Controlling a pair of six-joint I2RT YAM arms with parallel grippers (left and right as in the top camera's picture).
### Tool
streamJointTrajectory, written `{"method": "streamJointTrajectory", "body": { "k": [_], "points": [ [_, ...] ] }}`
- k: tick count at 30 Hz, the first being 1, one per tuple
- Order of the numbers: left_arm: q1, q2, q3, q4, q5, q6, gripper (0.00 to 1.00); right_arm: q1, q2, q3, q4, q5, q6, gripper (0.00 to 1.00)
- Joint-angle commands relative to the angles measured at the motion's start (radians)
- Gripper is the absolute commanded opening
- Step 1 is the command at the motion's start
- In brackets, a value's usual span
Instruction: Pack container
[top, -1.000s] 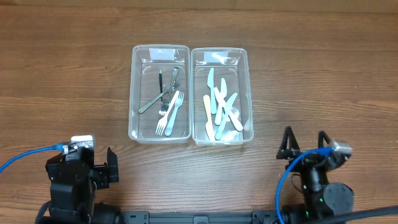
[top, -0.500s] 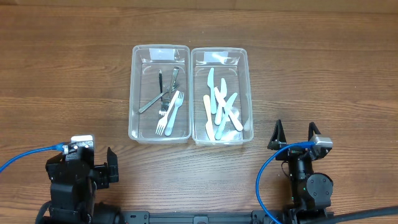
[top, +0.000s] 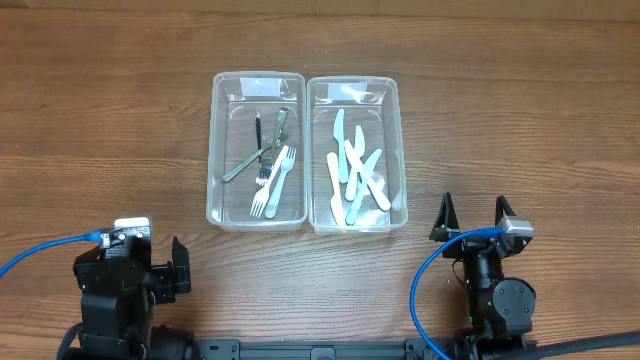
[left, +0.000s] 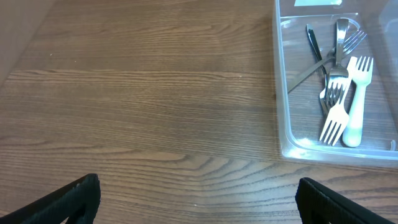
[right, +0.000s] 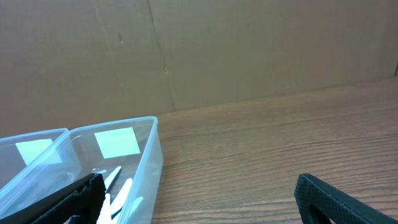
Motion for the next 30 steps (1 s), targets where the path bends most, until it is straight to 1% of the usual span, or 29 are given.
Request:
{"method": "streamJointTrajectory", "body": {
  "k": [1,6,8,11,13,18,20,23,25,26,28,30],
  "points": [
    [0.002,-0.006,-0.003,0.001,-0.013,-0.01,1.0,-0.004,-0.01,-0.01,0.006,0.0,-0.005,1.0],
    [0.002,-0.014,-0.003,-0.007,-0.013,-0.01,1.0,-0.004,-0.01,-0.01,0.006,0.0,-0.005,1.0],
    [0.022,-0.03,-0.003,-0.006,-0.011,-0.007,1.0,-0.004,-0.01,-0.01,0.006,0.0,-0.005,1.0],
    [0.09,-0.1,-0.02,0.029,0.075,-0.006,1.0,-0.004,-0.01,-0.01,0.006,0.0,-0.005,1.0],
    [0.119,-0.178,-0.078,0.09,0.153,-0.006,1.0,-0.004,-0.01,-0.01,0.006,0.0,-0.005,1.0],
    [0.136,-0.355,-0.33,0.318,0.262,-0.008,1.0,-0.004,-0.01,-0.01,0.006,-0.001,-0.005,1.0],
    [0.143,-0.374,-0.429,0.461,0.305,-0.007,1.0,-0.004,-0.01,-0.01,0.006,-0.001,-0.005,1.0],
    [0.143,-0.377,-0.544,0.658,0.321,-0.001,1.0,-0.004,-0.01,-0.01,0.006,0.0,-0.005,1.0],
    [0.143,-0.377,-0.636,0.847,0.353,0.051,1.0,-0.004,-0.01,-0.01,0.006,0.0,-0.005,1.0],
    [0.143,-0.377,-0.669,0.914,0.369,0.072,1.0,-0.004,-0.01,-0.01,0.006,0.0,-0.005,1.0],
    [0.143,-0.377,-0.761,1.091,0.429,0.174,1.0,-0.004,-0.01,-0.01,0.006,0.0,-0.005,1.0],
    [0.143,-0.377,-0.76,1.083,0.466,0.289,1.0,-0.004,-0.01,-0.01,0.006,0.0,-0.005,1.0]
  ]
}}
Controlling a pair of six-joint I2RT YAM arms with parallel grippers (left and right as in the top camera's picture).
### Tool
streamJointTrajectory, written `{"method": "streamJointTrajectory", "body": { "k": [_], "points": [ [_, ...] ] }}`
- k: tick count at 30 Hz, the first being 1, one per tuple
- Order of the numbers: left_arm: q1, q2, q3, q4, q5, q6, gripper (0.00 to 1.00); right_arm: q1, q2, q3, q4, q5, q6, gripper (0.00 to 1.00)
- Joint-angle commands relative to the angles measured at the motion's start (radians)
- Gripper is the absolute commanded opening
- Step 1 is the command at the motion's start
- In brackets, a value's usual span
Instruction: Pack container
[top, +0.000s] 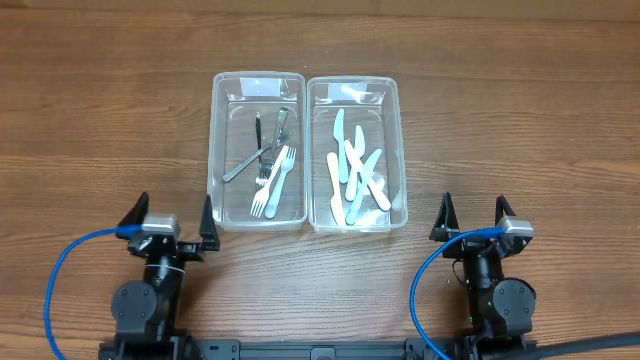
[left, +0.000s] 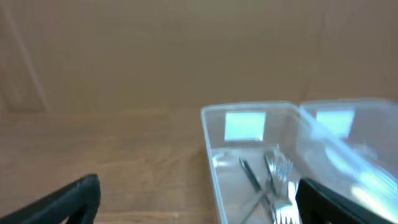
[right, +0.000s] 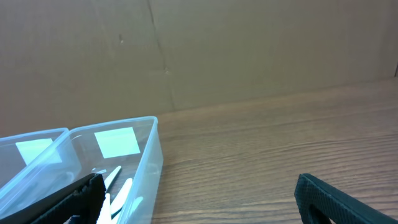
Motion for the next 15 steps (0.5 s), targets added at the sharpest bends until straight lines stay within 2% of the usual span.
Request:
{"method": "streamJointTrajectory", "body": {
  "k": [1,3,9,12,15],
  "points": [
    [0.006,-0.011,-0.03,0.023,0.101,0.235,1.0,-0.004,-0.01,-0.01,0.007,0.0,-0.004,1.0],
    [0.006,-0.011,-0.03,0.002,0.105,0.269,1.0,-0.004,-0.01,-0.01,0.007,0.0,-0.003,1.0],
    [0.006,-0.011,-0.03,-0.028,0.105,0.266,1.0,-0.004,-0.01,-0.01,0.007,0.0,-0.004,1.0],
    [0.006,-0.011,-0.03,-0.028,0.095,0.227,1.0,-0.004,-0.01,-0.01,0.007,0.0,-0.004,1.0],
    [0.006,-0.011,-0.03,-0.033,0.027,0.122,1.0,-0.004,-0.01,-0.01,0.007,0.0,-0.004,1.0]
  ]
}}
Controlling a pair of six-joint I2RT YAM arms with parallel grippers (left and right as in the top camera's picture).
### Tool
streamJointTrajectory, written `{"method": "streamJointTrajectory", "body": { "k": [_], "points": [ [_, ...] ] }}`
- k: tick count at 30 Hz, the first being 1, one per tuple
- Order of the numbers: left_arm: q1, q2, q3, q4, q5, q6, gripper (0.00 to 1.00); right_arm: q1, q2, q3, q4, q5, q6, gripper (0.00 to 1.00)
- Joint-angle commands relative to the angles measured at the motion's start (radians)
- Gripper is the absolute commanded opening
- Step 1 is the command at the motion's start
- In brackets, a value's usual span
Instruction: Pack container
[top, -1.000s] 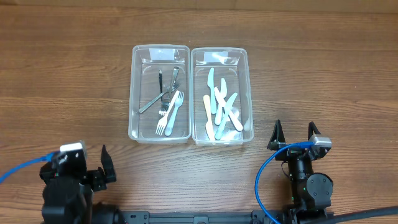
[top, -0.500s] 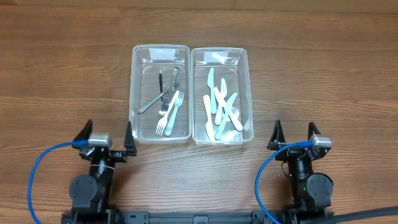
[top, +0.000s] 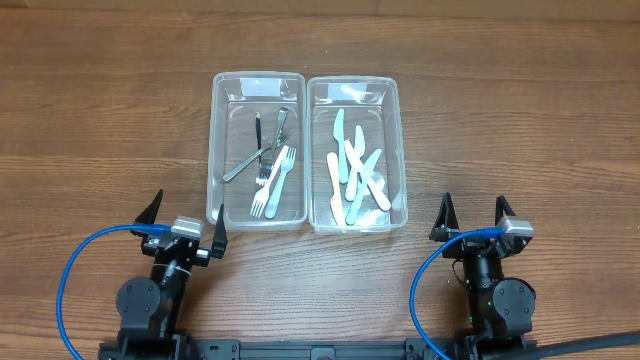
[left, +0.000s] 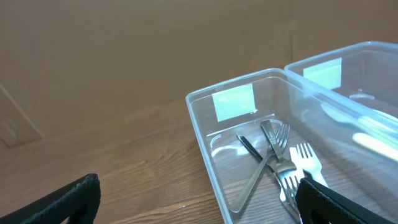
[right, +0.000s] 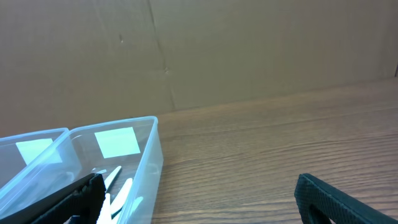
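Observation:
Two clear plastic bins stand side by side at mid-table. The left bin holds metal and white plastic forks. The right bin holds several pale plastic knives. My left gripper rests open near the table's front, just before the left bin's near-left corner, nothing between its fingers. My right gripper rests open to the right of the knife bin's near corner, also empty. The left wrist view shows the fork bin and its forks; the right wrist view shows the knife bin.
Bare wooden tabletop surrounds the bins. Blue cables loop from both arm bases at the front edge. A brown cardboard wall stands behind the table.
My left gripper has shifted a little to the right, closer to the fork bin's near-left corner, and its camera has turned towards that bin. The right arm has not moved.
At first my left arm was folded at the front left, its camera looking down on the table beside the fork bin. It then stood upright with its open fingers pointing at the bins, and now sits slightly further right. The right gripper stayed open throughout.

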Motion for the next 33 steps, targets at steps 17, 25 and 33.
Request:
{"method": "streamJointTrajectory", "body": {
  "k": [17,25,33],
  "points": [
    [0.006,-0.009,-0.003,-0.008,-0.214,-0.25,1.0,-0.004,-0.01,-0.01,0.006,0.0,-0.003,1.0],
    [0.006,-0.009,-0.003,-0.008,-0.214,-0.25,1.0,-0.004,-0.01,-0.01,0.006,0.0,-0.003,1.0],
    [0.006,-0.009,-0.003,-0.008,-0.214,-0.25,1.0,-0.004,-0.01,-0.01,0.006,0.0,-0.003,1.0]
  ]
}}
